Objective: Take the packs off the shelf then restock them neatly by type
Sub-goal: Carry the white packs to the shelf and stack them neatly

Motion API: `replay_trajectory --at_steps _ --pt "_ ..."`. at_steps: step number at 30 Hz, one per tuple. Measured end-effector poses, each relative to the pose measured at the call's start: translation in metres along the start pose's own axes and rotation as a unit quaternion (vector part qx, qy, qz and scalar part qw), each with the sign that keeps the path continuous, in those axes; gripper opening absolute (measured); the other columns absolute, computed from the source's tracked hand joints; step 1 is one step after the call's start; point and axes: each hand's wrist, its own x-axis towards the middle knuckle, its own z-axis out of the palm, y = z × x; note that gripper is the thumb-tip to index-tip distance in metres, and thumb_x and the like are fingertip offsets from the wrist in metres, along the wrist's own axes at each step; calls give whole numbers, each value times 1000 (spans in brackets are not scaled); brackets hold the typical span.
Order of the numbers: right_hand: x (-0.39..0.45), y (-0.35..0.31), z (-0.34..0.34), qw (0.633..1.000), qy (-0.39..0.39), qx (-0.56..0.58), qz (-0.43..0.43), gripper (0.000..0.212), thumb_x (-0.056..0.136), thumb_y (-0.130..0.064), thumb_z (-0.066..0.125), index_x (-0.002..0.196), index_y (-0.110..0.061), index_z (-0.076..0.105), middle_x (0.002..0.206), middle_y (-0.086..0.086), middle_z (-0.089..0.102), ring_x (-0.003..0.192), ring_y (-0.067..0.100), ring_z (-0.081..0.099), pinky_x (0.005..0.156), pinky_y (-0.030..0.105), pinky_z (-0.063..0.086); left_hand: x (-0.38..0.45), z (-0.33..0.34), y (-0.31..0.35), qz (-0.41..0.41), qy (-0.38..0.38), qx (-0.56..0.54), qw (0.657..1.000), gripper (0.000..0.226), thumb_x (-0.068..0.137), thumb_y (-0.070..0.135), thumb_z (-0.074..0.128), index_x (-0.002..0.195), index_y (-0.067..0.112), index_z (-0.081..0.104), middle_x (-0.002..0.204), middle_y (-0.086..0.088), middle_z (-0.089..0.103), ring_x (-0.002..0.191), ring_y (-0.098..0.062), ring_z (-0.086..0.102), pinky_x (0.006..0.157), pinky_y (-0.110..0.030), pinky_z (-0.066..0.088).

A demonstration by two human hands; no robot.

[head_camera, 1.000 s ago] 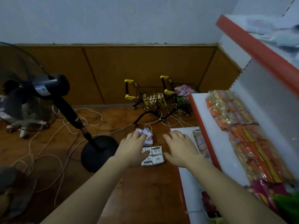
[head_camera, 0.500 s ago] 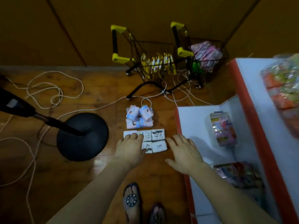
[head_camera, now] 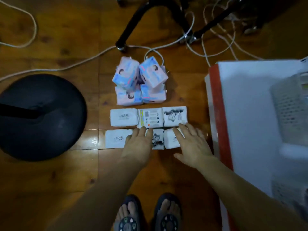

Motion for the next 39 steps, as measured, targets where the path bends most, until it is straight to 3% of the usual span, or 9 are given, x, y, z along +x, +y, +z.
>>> replay_trajectory --at_steps 5,9,13,15,19,23,27,34,39 --pt "40 1 48 1000 -6 -4 10 89 89 -33 68 156 -24 10 163 7 8 149 32 8 114 52 25 39 54 -8 8 21 55 998 59 99 30 51 150 17 24 150 -8 33 139 -31 29 109 -45 30" --pt "49 2 67 999 38 -33 22 82 84 -17 68 153 -20 23 153 12 30 134 34 30 94 48 41 42 67 -5 20 41 148 988 62 100 30 48 152 11 19 146 -14 32 133 -36 31 112 -49 27" --pt "45 4 76 998 53 -30 -1 70 81 -13 61 147 -17 37 138 9 48 125 33 40 88 46 40 39 75 -6 60 62 157 984 50 87 35 66 128 11 48 128 -17 49 119 -37 41 105 -53 33" --pt "43 6 78 999 40 -8 1 73 83 -15 61 149 -20 33 143 8 42 133 33 33 93 48 40 38 79 -9 81 45 157 983 49 81 37 71 119 12 50 125 -18 52 116 -38 46 102 -49 33" --pt "45 5 85 999 10 35 11 80 88 -17 59 156 -27 17 153 8 24 144 33 17 102 47 42 39 86 -14 112 10 133 985 59 85 49 57 128 13 37 127 -13 46 117 -34 45 103 -44 31" --pt "44 4 81 999 4 48 5 78 85 -20 61 152 -27 21 144 6 34 132 30 30 90 42 49 36 77 -22 127 0 102 987 70 83 56 56 136 17 31 129 -4 47 119 -27 44 105 -40 31" --pt "14 6 46 998 18 58 -4 79 84 -31 62 152 -23 23 145 2 38 133 27 33 95 41 47 15 44 -18 106 -13 57 993 91 86 56 61 154 16 15 142 -3 38 131 -25 37 111 -39 30" --pt "-79 0 -83 993 63 92 -24 70 82 -38 64 143 -20 35 141 0 47 130 22 40 97 40 47 -69 -86 3 101 9 2 995 81 82 36 74 148 21 28 138 -4 33 129 -25 29 86 -40 53" --pt "-155 -1 -212 990 87 103 -51 79 76 -50 66 146 -28 34 139 -5 45 127 20 40 99 38 46 -135 -214 13 135 48 22 989 84 83 51 72 147 21 29 140 -3 35 130 -26 31 95 -45 47"
